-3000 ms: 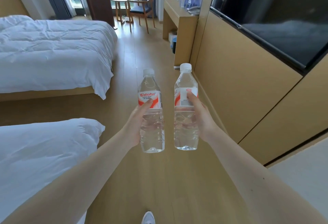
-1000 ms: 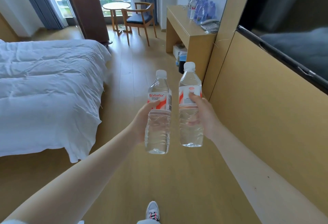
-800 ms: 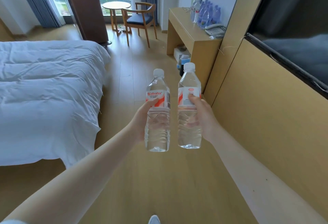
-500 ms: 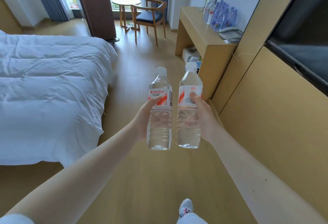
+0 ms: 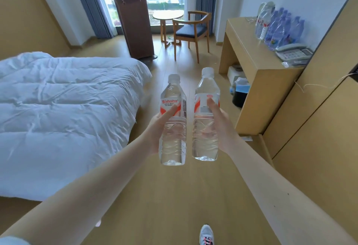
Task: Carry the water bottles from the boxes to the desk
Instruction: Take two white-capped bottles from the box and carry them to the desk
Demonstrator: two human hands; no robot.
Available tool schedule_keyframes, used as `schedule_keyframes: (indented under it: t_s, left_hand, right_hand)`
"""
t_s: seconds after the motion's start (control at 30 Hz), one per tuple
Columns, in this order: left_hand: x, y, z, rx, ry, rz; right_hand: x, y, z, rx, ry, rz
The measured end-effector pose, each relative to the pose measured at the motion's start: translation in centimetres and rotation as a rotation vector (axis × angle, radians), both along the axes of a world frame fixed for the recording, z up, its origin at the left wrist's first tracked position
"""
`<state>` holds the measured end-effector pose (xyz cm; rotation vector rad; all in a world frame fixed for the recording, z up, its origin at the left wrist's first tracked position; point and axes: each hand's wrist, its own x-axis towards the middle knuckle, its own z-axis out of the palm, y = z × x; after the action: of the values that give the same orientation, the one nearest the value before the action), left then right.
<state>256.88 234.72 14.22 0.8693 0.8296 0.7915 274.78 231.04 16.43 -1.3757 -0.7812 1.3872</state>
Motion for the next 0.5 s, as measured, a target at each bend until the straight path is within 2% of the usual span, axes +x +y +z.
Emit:
schedule_keyframes:
  t_s: [0.2, 0.5]
  left_hand:
    - [4.7, 7.6, 0.4, 0.000, 0.119, 0.107]
    - [7.7, 16.1, -0.5, -0.004, 0.138, 0.115]
  right_hand:
    - [4.8, 7.7, 0.2, 0.014, -0.019, -0.006]
    - [8.1, 16.4, -0.3, 0.011, -0.043, -0.005]
